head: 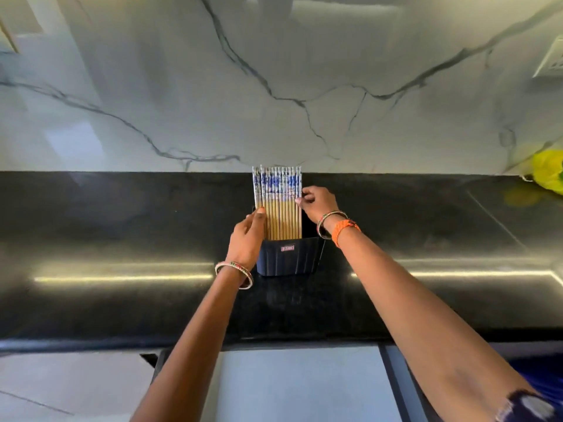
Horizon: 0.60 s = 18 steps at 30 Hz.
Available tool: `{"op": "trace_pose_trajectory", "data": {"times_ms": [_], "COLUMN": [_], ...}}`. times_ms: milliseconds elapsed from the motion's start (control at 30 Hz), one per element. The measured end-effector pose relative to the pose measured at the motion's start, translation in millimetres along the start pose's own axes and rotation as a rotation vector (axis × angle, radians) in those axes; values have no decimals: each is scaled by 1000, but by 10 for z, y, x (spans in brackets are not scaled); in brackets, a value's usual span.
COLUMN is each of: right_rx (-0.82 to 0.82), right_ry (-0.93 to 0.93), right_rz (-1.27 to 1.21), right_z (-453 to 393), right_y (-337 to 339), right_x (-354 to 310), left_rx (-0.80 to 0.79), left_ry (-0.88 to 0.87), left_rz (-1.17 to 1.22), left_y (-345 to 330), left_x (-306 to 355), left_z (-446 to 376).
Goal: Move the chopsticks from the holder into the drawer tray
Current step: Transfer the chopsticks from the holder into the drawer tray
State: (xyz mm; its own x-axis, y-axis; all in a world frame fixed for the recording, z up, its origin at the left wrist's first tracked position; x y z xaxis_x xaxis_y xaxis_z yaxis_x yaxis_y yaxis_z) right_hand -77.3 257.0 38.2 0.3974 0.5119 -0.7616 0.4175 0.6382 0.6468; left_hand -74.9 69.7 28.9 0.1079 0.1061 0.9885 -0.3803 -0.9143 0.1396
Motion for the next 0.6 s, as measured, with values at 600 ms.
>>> {"op": "trace_pose_trajectory", "data": {"times_ms": [600], "right_rx": [244], "right_ry": [-47], "right_rz": [-796], "right_z": [142], "right_y": [625], "right_x": [-191], "left_rx": [22], "left_ry": [5], "left_rz": [-6], "left_y": [200], "left_x": [65], "left_z": [97]}}
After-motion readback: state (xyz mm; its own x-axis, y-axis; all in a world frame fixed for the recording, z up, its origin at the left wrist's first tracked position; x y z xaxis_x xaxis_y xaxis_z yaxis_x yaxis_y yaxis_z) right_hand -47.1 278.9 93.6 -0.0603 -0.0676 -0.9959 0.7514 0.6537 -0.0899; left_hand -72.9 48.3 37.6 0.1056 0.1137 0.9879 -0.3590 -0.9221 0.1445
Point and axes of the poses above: each hand's wrist, its own z-axis away from the middle knuckle, its own y-axis out of the back of the hand, x = y × z, the point moved 4 cm from there along -z, towards the middle knuckle, and after that the axes turned 4 degrees about -y, right-handed, at the moved point
